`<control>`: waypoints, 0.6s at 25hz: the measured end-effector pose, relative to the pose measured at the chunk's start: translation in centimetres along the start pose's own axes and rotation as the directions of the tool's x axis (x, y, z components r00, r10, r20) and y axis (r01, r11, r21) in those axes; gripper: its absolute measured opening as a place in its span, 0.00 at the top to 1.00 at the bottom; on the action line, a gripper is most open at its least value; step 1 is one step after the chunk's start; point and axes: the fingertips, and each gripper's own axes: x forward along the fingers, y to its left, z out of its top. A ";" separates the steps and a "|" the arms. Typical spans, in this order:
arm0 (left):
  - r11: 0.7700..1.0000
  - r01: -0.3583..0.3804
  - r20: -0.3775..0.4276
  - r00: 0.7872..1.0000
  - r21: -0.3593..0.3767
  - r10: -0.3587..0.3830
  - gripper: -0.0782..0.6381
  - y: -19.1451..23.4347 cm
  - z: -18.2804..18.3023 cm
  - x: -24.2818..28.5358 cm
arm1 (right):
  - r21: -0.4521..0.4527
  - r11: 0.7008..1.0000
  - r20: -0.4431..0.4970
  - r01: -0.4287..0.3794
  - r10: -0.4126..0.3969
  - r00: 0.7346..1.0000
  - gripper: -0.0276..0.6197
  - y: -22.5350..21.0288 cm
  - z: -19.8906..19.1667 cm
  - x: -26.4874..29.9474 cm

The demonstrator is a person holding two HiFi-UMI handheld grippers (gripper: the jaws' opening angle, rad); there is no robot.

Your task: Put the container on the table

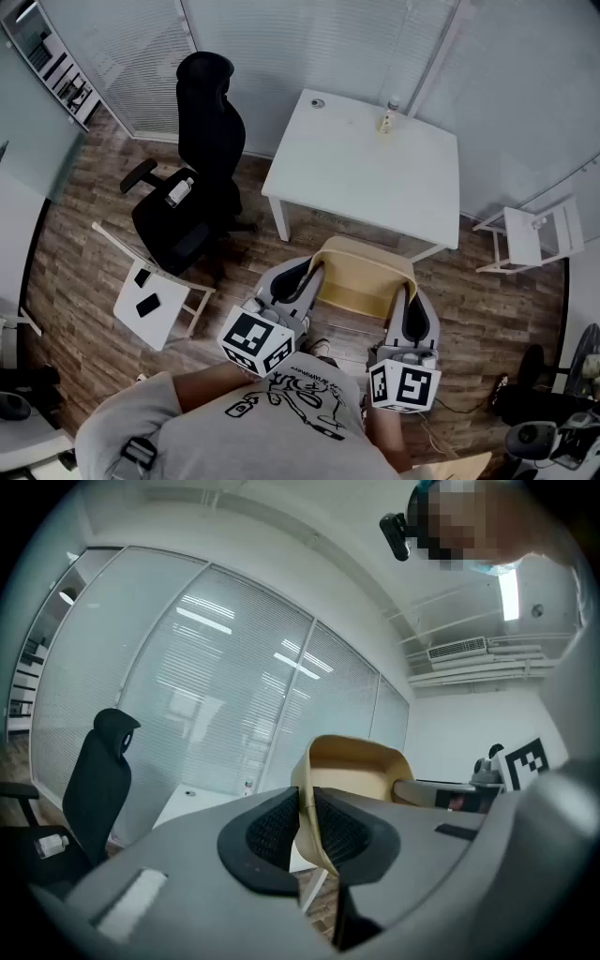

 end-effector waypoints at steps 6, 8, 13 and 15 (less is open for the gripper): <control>1.000 0.013 -0.005 1.000 -0.016 -0.013 0.85 1.2 0.2 0.7 | -0.002 1.000 -0.001 0.006 -0.006 1.000 0.92 0.3 0.4 1.3; 1.000 0.020 -0.006 1.000 -0.024 -0.020 0.85 1.7 0.3 0.9 | 0.007 1.000 0.010 0.011 -0.012 1.000 0.91 0.5 0.7 1.7; 0.999 0.029 -0.019 0.999 -0.026 -0.029 0.85 3.0 0.4 1.5 | 0.025 0.999 0.001 0.021 -0.021 1.000 0.91 1.0 0.0 2.7; 0.999 0.029 -0.025 0.999 -0.027 -0.030 0.85 3.2 0.4 1.6 | 0.022 1.000 -0.005 0.021 -0.020 1.000 0.91 1.0 -0.1 3.0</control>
